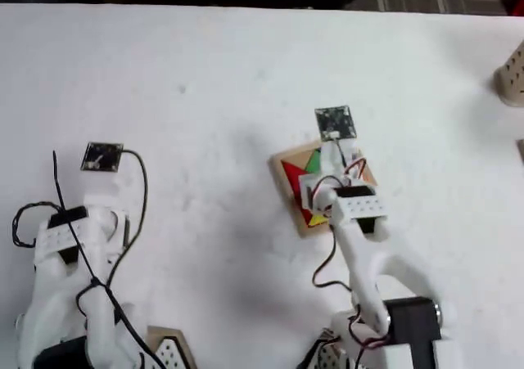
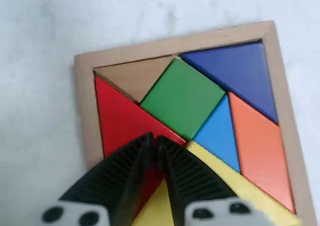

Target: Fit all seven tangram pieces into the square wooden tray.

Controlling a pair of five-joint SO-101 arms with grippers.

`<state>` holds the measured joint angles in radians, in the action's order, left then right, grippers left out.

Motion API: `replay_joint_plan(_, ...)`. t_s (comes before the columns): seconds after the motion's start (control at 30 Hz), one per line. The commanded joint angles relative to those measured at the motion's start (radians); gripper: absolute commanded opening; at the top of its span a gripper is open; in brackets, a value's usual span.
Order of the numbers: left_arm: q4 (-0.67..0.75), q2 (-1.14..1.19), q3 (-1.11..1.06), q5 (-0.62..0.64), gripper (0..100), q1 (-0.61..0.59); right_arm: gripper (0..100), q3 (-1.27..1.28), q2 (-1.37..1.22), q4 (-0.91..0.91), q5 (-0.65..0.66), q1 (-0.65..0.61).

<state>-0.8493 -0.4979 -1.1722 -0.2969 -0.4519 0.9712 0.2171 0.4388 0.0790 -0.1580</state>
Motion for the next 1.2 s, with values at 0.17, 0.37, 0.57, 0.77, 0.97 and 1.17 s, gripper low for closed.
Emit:
replay_joint_plan(0.17,0.006,0.002,0.055,-0.009,2,-0.01,1.7,-0.041,0.008,-0.015,0.02,0.081)
replay_joint_plan(0.37,0.006,0.002,0.055,-0.009,2,-0.01,1.7,-0.04,0.222,0.084,-0.006,0.117)
replay_joint_plan(0.57,0.006,0.002,0.055,-0.009,2,-0.01,1.9,0.054,0.423,0.337,0.0,0.15)
replay_joint_plan(0.77,0.006,0.002,0.055,-0.009,2,-0.01,2.0,0.224,0.478,0.349,0.0,0.15)
replay_joint_plan(0.97,0.006,0.002,0.054,-0.009,2,-0.01,2.0,0.284,0.476,0.194,-0.006,0.15)
replay_joint_plan(1.17,0.005,0.002,0.051,-0.014,2,-0.005,2.1,0.264,0.475,0.15,-0.009,0.139)
